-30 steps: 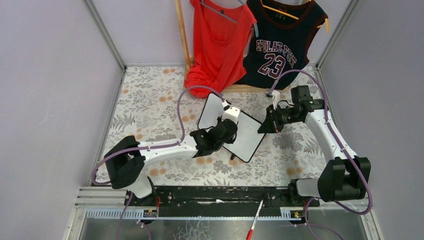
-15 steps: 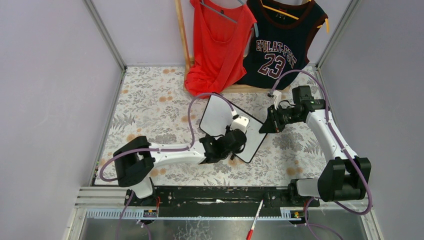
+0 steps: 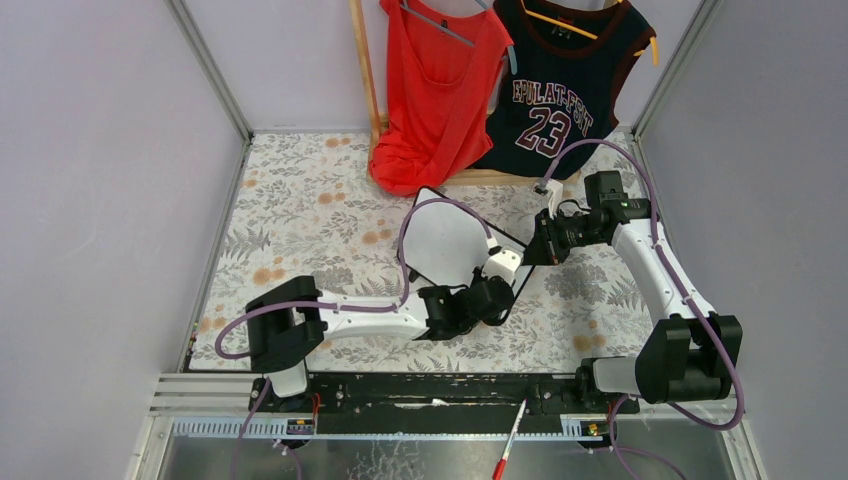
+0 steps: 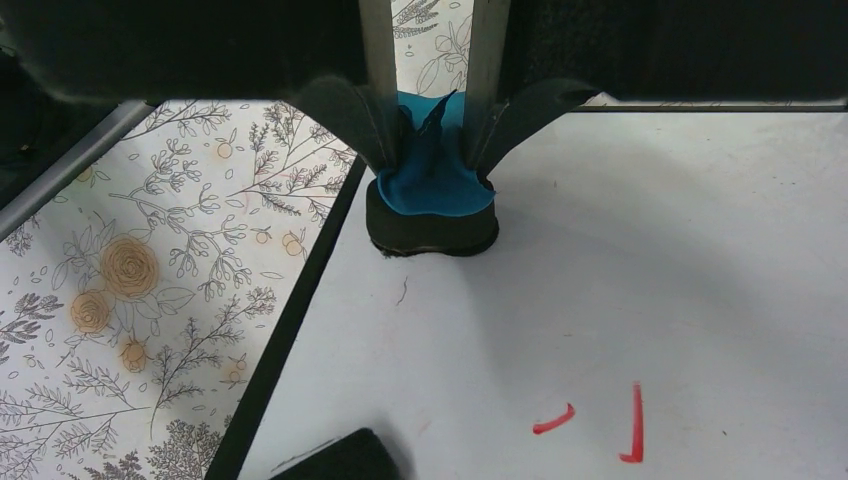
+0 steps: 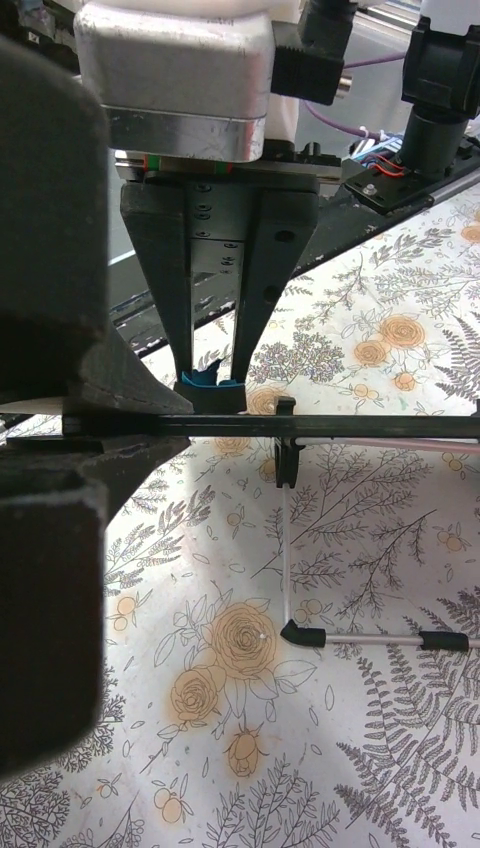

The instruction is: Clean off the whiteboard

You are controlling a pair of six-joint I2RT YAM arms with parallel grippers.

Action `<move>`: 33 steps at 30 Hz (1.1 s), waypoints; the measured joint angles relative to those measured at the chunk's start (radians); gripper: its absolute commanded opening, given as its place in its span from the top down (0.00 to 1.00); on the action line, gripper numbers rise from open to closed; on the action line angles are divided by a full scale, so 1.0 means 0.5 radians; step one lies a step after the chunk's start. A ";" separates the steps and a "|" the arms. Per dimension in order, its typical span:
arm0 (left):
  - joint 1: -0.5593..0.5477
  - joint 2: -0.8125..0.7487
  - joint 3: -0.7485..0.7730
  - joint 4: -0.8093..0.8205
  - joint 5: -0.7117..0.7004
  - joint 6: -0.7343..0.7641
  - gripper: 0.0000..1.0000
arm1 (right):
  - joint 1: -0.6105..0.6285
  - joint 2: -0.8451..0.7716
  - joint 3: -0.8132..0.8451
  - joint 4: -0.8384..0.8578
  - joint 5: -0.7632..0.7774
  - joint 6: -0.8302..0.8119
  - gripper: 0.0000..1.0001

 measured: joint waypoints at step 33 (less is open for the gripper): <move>0.286 -0.277 -0.340 0.014 -0.018 -0.019 1.00 | 0.024 0.000 0.000 -0.002 -0.042 0.003 1.00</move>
